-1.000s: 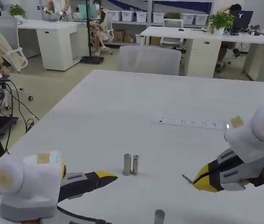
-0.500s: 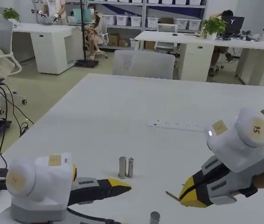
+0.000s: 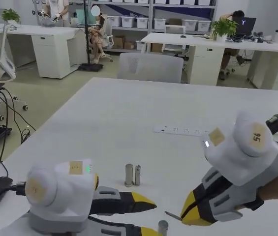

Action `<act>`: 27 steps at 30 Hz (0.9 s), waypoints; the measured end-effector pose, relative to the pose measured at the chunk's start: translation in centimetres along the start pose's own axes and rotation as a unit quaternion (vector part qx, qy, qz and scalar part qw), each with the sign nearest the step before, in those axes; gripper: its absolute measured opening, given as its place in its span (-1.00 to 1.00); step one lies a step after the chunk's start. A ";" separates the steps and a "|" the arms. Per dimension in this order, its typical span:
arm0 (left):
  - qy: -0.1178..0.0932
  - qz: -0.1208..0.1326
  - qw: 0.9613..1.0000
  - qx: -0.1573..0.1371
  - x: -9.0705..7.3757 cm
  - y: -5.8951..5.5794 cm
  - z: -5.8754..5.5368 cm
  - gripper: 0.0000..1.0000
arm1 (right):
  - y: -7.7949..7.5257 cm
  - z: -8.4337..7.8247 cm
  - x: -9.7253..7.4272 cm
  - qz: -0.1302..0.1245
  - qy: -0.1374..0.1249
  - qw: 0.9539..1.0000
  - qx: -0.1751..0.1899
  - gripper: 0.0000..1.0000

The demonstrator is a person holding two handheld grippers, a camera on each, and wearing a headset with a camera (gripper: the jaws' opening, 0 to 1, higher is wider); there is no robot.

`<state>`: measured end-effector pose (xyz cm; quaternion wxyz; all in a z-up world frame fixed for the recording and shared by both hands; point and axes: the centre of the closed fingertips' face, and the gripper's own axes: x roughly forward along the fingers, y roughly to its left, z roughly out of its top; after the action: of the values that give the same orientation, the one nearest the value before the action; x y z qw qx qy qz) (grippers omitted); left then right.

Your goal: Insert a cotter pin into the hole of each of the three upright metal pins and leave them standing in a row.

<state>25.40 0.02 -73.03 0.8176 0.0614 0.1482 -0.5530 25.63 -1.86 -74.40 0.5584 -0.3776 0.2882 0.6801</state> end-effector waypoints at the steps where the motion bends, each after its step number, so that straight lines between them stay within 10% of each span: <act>1: 0.002 -0.004 1.000 0.001 0.2 -0.2 0.1 -0.44 | 0.1 0.1 0.1 0.001 0.001 1.000 -0.002 -0.97; 27: 0.031 -0.010 0.999 0.020 0.8 -0.3 -0.2 -0.92 | 0.6 0.9 1.2 0.014 0.020 0.999 -0.025 -0.97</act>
<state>25.32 -0.73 -73.49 0.8056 0.0933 0.1627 -0.5619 24.78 -0.61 -74.90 0.5330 -0.4011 0.2878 0.6872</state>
